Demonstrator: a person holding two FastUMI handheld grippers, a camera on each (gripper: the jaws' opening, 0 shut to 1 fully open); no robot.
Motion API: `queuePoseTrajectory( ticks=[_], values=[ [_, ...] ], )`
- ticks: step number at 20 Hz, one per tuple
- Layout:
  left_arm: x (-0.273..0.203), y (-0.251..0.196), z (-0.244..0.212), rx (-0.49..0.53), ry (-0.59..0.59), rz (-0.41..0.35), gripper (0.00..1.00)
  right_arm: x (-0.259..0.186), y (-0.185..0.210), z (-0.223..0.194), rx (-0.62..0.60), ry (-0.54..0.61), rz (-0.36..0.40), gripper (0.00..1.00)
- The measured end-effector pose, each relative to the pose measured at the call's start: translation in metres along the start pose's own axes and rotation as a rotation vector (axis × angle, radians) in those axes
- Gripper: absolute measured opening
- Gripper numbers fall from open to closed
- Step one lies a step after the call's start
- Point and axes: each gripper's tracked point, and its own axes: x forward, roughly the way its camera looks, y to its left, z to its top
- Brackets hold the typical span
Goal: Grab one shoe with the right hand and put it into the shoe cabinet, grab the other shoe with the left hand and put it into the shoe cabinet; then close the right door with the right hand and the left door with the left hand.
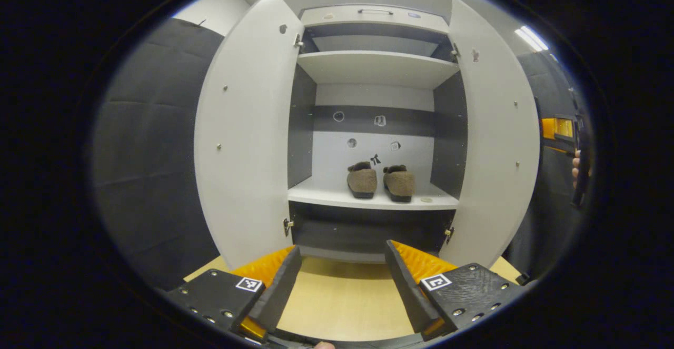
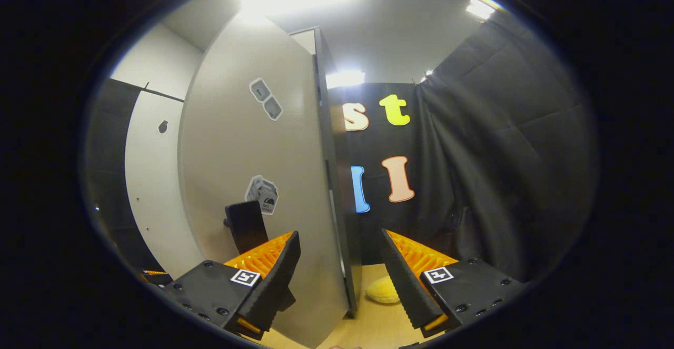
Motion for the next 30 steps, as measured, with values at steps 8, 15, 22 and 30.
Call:
queuePoseTrajectory(
  ticks=[8,15,22,30],
  values=[
    [-0.022,0.043,-0.004,-0.011,0.008,0.115,0.93,0.027,0.058,-0.010,0.049,0.013,0.134,0.96],
    [-0.045,0.086,0.002,-0.005,-0.008,0.222,0.92,0.052,0.110,-0.022,0.039,0.041,0.186,0.97],
    [-0.060,0.160,0.044,0.060,-0.057,0.320,0.92,0.057,0.117,-0.053,0.028,0.104,0.179,0.97],
    [-0.054,0.262,0.112,0.102,-0.138,0.424,0.94,0.047,0.120,-0.093,0.040,0.211,0.104,0.98]
  ],
)
